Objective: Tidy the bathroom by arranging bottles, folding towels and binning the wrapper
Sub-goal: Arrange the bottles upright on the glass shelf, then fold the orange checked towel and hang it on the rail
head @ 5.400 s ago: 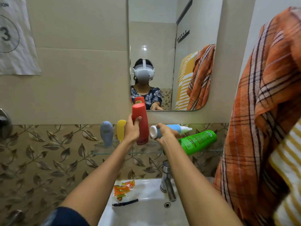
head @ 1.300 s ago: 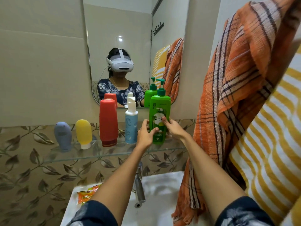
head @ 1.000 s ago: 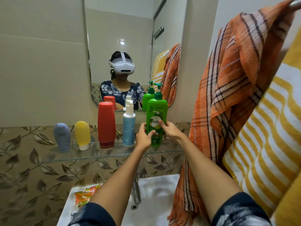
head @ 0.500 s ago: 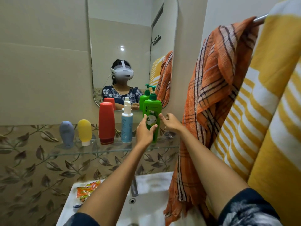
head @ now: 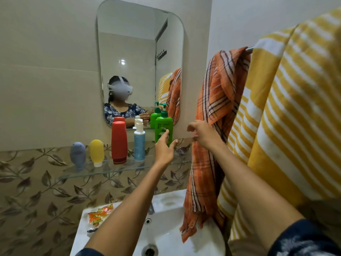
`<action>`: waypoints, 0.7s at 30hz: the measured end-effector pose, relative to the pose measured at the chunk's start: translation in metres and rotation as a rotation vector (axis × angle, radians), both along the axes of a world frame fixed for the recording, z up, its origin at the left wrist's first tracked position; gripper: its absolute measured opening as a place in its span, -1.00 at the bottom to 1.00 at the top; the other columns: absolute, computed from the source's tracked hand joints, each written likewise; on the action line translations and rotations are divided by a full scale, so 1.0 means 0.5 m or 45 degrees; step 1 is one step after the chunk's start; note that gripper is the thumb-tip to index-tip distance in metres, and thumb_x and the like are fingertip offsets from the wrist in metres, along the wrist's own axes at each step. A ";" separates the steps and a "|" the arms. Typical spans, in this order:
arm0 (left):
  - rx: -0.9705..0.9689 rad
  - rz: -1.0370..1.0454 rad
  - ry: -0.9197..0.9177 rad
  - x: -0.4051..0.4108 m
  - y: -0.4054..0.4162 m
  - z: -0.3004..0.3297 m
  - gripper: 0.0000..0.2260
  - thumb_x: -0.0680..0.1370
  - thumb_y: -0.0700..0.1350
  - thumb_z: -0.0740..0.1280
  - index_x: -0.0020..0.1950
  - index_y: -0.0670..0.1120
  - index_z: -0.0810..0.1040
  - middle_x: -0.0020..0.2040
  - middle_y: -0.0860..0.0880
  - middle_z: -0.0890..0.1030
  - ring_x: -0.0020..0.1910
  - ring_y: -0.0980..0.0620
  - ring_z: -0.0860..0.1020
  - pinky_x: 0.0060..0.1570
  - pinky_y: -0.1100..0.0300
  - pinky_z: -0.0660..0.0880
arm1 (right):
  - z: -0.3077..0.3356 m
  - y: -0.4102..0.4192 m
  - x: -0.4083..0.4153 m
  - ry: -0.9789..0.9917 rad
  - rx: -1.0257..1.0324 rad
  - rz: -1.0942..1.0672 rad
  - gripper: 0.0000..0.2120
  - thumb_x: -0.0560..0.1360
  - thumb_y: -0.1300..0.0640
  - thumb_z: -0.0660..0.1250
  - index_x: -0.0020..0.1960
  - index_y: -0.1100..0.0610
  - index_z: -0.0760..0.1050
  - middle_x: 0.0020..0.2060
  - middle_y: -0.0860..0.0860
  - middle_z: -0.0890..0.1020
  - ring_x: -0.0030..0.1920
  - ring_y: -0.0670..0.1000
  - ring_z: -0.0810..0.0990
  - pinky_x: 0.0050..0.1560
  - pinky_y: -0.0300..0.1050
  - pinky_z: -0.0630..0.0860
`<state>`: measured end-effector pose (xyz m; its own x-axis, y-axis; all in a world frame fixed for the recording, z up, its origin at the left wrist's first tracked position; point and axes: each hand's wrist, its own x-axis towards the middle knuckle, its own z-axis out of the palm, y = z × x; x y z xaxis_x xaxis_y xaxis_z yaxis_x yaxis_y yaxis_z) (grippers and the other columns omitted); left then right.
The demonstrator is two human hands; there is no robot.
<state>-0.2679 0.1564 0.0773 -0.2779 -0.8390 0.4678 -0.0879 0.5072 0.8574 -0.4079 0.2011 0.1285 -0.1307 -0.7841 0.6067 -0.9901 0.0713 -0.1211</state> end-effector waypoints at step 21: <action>-0.067 -0.141 0.105 -0.007 0.152 0.049 -0.43 0.44 -0.15 0.44 0.41 -0.15 0.33 0.39 -0.12 0.43 0.31 -0.11 0.44 0.27 0.02 0.43 | 0.078 0.131 0.009 0.846 -0.059 -0.119 -0.80 0.60 0.20 0.02 0.10 0.18 0.40 -0.07 0.18 0.65 0.13 0.16 0.57 0.49 -0.02 0.01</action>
